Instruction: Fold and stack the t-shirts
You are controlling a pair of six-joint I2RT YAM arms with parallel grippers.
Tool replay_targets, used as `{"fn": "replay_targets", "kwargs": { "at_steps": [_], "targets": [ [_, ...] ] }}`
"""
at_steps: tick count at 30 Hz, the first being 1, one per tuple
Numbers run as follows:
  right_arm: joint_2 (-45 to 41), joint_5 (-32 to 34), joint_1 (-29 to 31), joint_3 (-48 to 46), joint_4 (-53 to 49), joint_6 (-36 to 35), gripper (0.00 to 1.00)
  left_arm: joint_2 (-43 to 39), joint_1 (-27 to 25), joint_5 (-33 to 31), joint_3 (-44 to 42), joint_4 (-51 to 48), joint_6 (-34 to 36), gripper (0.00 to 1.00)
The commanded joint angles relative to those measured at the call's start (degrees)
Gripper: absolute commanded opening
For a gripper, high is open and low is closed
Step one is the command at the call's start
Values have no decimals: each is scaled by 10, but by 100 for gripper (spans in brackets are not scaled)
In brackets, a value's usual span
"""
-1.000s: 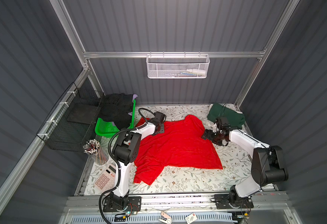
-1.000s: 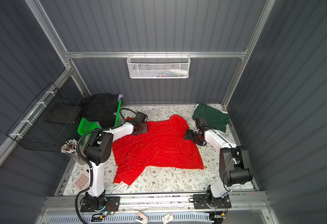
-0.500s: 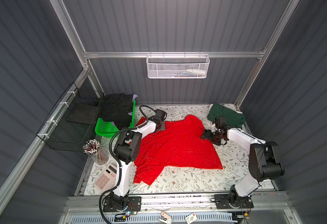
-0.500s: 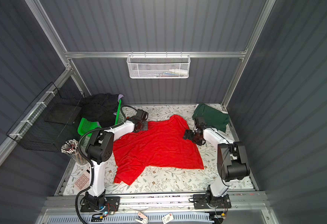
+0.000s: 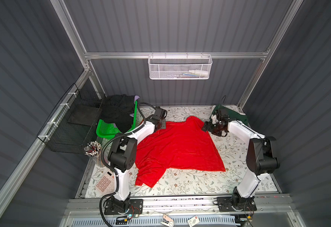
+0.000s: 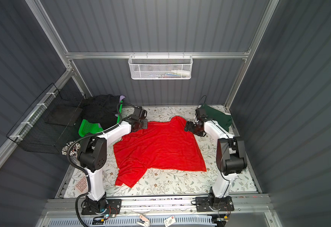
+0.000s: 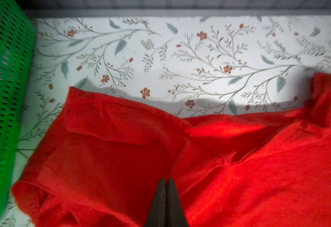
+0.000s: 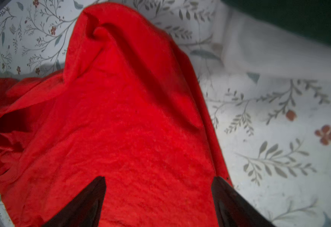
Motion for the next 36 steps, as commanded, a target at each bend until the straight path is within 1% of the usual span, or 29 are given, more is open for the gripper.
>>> {"fn": "replay_targets", "kwargs": {
  "at_steps": [1,3,6,9,12,14,15,18,20,23,27,34,36],
  "targets": [
    [56,13,0,67,-26,-7,85,-38,-3,-18,-31,16,9,0],
    [101,-1,1,129,-40,6,84,-44,-3,-21,-35,18,11,0],
    [153,-19,6,194,-42,28,81,-41,-3,-15,-32,17,9,0],
    [201,-24,20,263,-58,37,79,-39,-3,3,-39,25,4,0],
    [245,2,47,343,-99,33,79,-37,-3,13,-47,31,0,0],
    [272,36,69,393,-130,24,79,-36,-3,20,-49,33,-2,0],
    [286,54,82,421,-146,19,79,-35,-3,26,-68,37,-6,0],
    [326,86,112,486,-176,14,79,-30,-3,51,-86,50,-18,0],
    [347,98,126,513,-181,14,80,-25,-3,69,-93,58,-25,0],
    [381,136,142,552,-185,13,80,-23,-4,94,-115,84,-35,0],
    [424,157,148,595,-200,23,78,-20,-4,105,-126,93,-45,0],
    [444,197,147,597,-218,34,68,-19,-4,122,-137,106,-51,0],
    [444,210,147,595,-226,34,63,-19,-4,123,-138,107,-51,0]
  ]
}}
